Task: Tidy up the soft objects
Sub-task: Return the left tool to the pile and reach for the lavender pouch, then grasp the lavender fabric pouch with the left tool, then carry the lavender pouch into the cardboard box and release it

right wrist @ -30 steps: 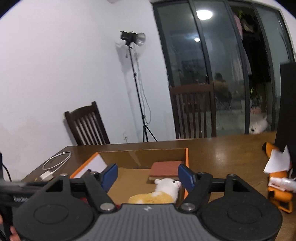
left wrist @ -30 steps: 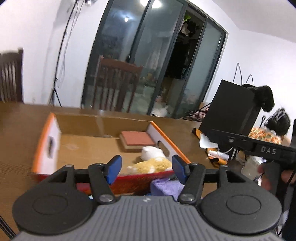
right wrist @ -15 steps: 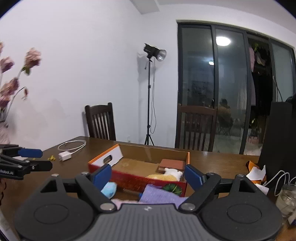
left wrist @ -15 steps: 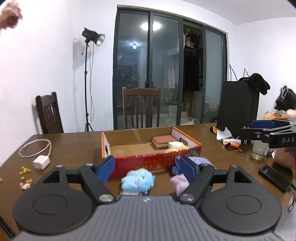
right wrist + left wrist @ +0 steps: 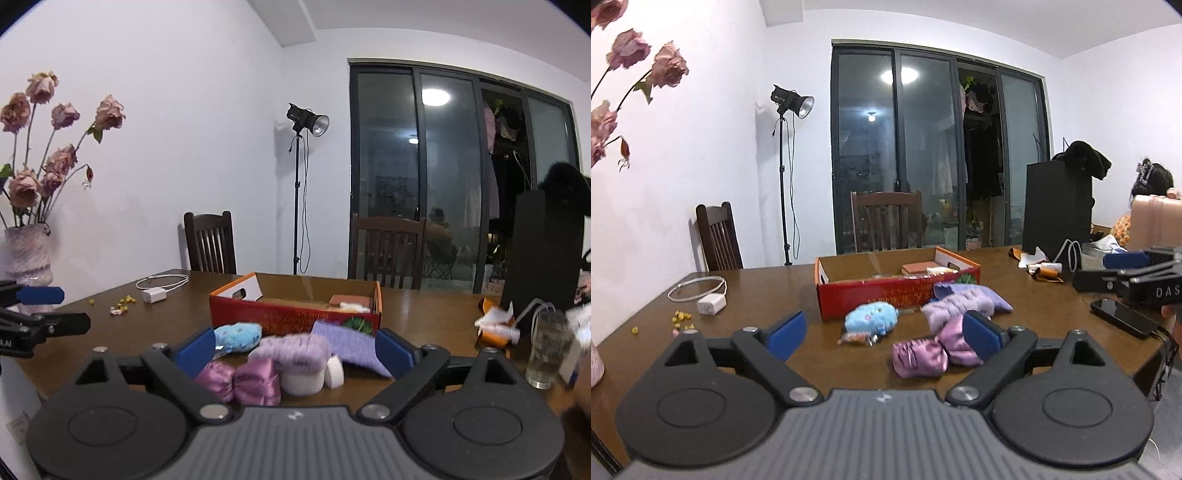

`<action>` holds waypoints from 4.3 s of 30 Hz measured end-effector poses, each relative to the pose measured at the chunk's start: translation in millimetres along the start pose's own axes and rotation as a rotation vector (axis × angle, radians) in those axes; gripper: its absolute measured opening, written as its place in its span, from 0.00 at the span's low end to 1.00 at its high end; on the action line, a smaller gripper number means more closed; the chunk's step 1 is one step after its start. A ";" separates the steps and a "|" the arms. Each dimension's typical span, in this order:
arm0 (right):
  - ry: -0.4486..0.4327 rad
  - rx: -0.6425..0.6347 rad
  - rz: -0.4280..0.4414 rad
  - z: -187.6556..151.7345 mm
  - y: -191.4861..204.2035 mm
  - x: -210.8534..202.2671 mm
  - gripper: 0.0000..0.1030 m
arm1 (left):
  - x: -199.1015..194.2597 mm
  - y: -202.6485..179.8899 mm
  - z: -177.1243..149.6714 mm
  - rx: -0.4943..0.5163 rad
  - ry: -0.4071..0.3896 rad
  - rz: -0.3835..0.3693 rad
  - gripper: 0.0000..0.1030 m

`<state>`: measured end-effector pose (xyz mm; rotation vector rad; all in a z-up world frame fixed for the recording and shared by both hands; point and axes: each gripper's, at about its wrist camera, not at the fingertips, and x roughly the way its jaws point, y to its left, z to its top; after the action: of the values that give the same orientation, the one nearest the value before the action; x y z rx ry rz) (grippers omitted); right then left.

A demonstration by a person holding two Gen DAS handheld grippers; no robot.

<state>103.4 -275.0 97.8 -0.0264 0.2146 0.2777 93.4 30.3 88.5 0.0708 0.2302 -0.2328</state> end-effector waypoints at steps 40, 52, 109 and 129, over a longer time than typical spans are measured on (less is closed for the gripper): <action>0.332 0.291 -0.022 -11.7 -157.9 272.6 0.76 | 357.7 -54.9 32.5 -0.308 0.568 -0.241 0.46; 0.380 0.292 0.104 -32.4 -150.7 291.8 0.42 | 358.9 -54.4 24.5 -0.342 0.561 -0.235 0.23; 0.659 0.350 0.159 72.7 -30.9 612.8 0.42 | 531.9 153.1 104.4 -0.282 0.589 -0.021 0.38; 0.434 0.219 -0.016 203.8 -89.8 399.7 0.57 | 334.0 122.9 217.8 -0.142 0.308 -0.012 0.75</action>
<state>545.6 -242.5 211.1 0.1297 0.6743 0.2291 486.2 55.1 227.2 -0.0363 0.5533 -0.2159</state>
